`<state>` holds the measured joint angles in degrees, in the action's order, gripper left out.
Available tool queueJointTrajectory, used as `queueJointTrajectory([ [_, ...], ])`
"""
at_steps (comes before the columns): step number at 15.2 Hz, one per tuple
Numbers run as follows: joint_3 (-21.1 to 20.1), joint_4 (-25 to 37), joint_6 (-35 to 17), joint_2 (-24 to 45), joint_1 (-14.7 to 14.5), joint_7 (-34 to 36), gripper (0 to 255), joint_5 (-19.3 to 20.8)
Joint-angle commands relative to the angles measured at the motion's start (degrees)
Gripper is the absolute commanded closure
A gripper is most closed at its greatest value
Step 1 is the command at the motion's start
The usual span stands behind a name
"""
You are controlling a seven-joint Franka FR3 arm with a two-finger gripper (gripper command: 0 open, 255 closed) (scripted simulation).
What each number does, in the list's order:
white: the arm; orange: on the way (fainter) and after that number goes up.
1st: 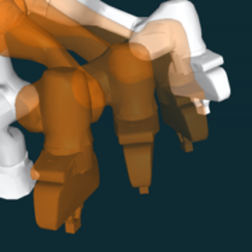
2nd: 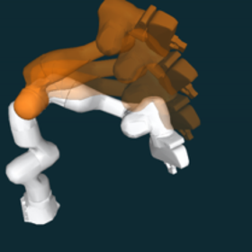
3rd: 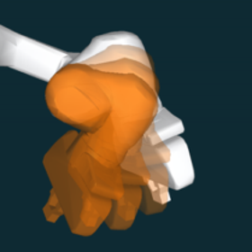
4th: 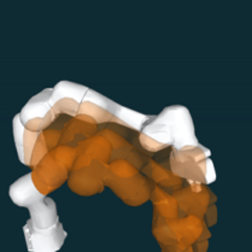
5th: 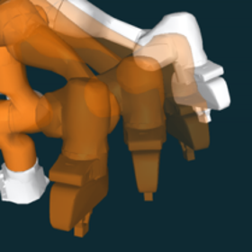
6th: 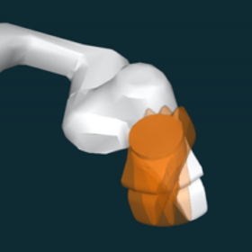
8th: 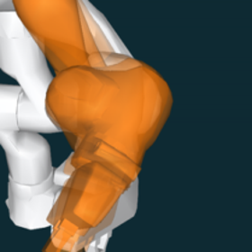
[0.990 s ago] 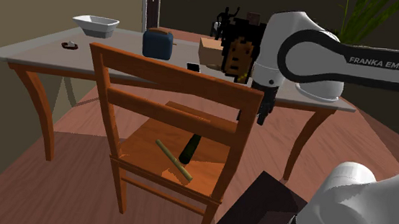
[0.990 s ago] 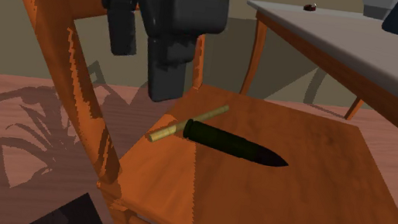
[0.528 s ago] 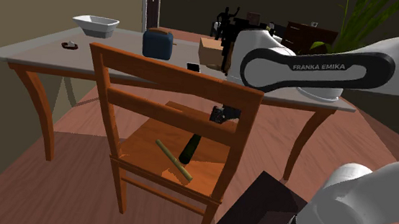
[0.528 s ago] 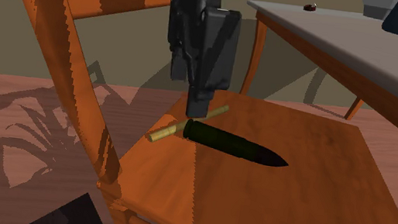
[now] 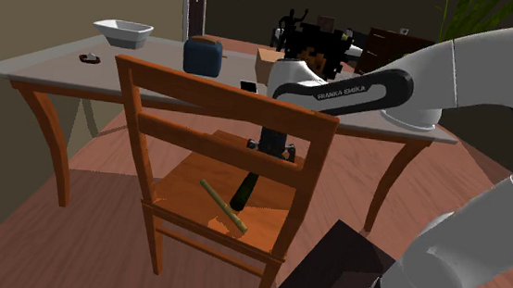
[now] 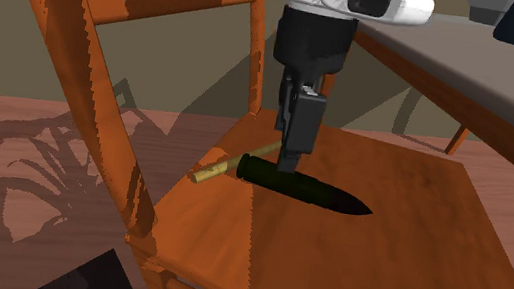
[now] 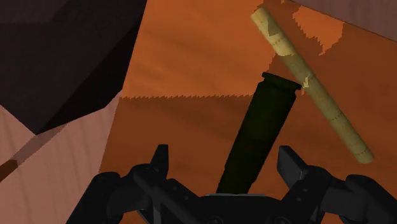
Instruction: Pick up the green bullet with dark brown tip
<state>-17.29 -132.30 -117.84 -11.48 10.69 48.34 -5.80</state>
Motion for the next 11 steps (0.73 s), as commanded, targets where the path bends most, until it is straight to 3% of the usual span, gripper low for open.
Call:
queueJointTrajectory([
  [1, -0.4, 2.0, -2.8, 4.8, 1.0, 5.1, 0, 1.0],
  [6, 0.2, 7.9, -7.9, 15.6, 2.4, 16.9, 0, 4.0],
  [11, 0.4, 6.8, -10.9, 17.6, 2.3, 17.4, 0, 4.7],
])
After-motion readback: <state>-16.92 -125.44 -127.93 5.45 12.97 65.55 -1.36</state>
